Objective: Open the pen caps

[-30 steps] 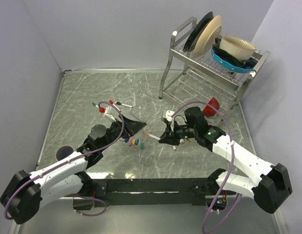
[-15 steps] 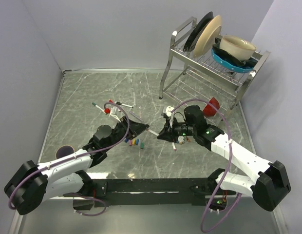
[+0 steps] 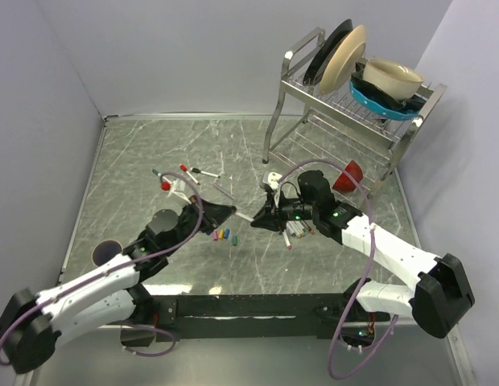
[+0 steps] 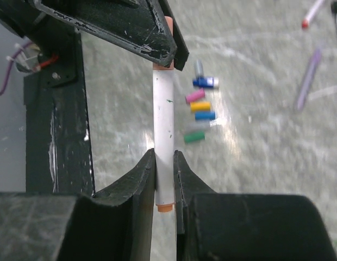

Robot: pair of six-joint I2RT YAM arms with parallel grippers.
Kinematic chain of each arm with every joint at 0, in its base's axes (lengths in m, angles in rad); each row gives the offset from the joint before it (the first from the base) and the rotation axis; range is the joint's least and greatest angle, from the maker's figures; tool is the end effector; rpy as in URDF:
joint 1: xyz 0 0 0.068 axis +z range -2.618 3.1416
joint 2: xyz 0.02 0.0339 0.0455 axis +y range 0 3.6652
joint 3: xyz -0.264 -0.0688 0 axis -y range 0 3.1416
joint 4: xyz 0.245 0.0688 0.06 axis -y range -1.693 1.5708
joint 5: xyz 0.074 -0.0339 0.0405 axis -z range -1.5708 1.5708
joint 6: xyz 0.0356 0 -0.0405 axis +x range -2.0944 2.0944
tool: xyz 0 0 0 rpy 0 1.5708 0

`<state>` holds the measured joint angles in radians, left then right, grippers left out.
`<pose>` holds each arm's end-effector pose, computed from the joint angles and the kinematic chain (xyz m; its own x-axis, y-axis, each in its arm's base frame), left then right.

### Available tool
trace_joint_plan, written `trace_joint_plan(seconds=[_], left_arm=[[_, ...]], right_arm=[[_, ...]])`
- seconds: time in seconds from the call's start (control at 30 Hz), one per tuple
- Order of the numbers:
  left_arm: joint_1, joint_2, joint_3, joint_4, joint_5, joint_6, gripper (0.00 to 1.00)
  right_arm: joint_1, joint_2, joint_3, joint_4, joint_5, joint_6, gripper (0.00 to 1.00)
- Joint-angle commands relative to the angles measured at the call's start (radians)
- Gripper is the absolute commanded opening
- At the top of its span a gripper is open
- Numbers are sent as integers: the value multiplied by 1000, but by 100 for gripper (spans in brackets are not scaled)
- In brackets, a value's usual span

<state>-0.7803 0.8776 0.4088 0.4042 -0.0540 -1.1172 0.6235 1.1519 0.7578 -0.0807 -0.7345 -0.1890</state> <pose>0.1480 -0.1438 0.2523 -0.6171 -0.6521 -0.4404 0.2498 0.3684 -0.8955 0.1900 0.1660 0.2701 -0.1922 -0.3100 -0.9311 -0.9707 0.1998 0.1338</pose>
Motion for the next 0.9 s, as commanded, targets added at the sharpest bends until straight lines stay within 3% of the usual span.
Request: trace_joint_plan(seconds=[0.0, 0.17, 0.27, 0.5, 0.73, 0.87], left_arm=[[145, -178, 33, -197, -319, 22, 1], [312, -267, -2, -292, -225, 7, 1], [354, -259, -27, -320, -172, 8, 1], [365, -71, -16, -557, -110, -15, 1], [365, -40, -100, -507, -70, -10, 7], [365, -25, -113, -490, -66, 3, 9]], right_arm=[[-10, 29, 20, -110, 10, -33, 0], [-10, 51, 26, -128, 35, -55, 0], [-8, 66, 26, -131, 63, -67, 0], [-88, 123, 57, -171, 254, -41, 0], [-189, 190, 72, -217, 375, 31, 4], [-240, 267, 97, -266, 371, 60, 2]])
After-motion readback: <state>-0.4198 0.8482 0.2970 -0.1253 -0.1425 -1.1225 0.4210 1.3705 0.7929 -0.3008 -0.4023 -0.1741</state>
